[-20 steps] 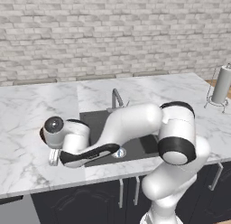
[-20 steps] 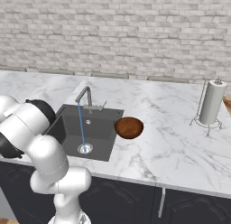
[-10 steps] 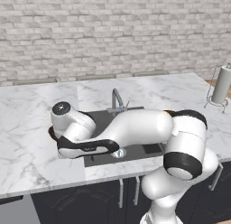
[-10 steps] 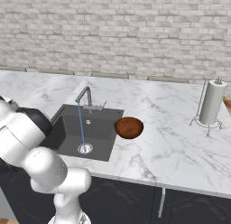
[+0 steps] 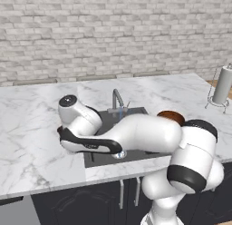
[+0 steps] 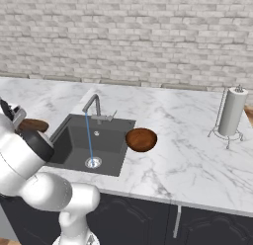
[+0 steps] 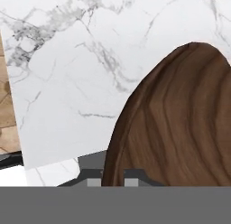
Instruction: Rinse each bowl for a few seconds and place them down in the sink or on the counter.
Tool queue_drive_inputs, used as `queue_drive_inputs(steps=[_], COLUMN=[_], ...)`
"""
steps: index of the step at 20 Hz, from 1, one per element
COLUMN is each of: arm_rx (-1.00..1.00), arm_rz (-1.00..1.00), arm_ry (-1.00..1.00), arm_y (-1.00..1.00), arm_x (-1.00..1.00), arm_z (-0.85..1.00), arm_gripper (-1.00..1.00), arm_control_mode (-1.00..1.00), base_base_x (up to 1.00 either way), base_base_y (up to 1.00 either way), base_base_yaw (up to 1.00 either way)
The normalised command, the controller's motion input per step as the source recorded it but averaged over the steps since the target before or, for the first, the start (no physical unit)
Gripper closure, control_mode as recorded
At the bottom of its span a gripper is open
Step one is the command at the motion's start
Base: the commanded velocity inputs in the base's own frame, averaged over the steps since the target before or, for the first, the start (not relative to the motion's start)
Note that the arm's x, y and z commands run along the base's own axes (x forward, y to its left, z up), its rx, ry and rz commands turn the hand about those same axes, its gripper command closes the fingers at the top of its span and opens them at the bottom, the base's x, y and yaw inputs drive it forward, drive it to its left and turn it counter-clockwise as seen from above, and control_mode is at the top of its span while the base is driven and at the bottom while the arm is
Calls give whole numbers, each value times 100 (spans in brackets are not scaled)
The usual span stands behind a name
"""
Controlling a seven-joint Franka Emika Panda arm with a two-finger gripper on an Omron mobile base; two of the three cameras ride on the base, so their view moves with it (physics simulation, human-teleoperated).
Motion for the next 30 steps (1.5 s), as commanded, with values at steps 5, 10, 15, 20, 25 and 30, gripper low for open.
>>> queue_drive_inputs(steps=[5, 10, 15, 20, 25, 30], arm_rx=[-4, -1, -1, 0, -1, 0], arm_rz=[0, 0, 0, 0, 0, 0], arm_ry=[0, 0, 0, -3, -6, -6], arm_y=[-32, -31, -34, -39, -38, -35], arm_x=[-2, 0, 0, -2, 0, 0], arm_z=[6, 0, 0, 1, 0, 0], arm_gripper=[100, 100, 100, 100, 100, 100], arm_control_mode=[-100, -100, -100, -100, -100, -100], base_base_x=[0, 0, 0, 0, 0, 0], base_base_y=[0, 0, 0, 0, 0, 0], base_base_yaw=[0, 0, 0, 0, 0, 0])
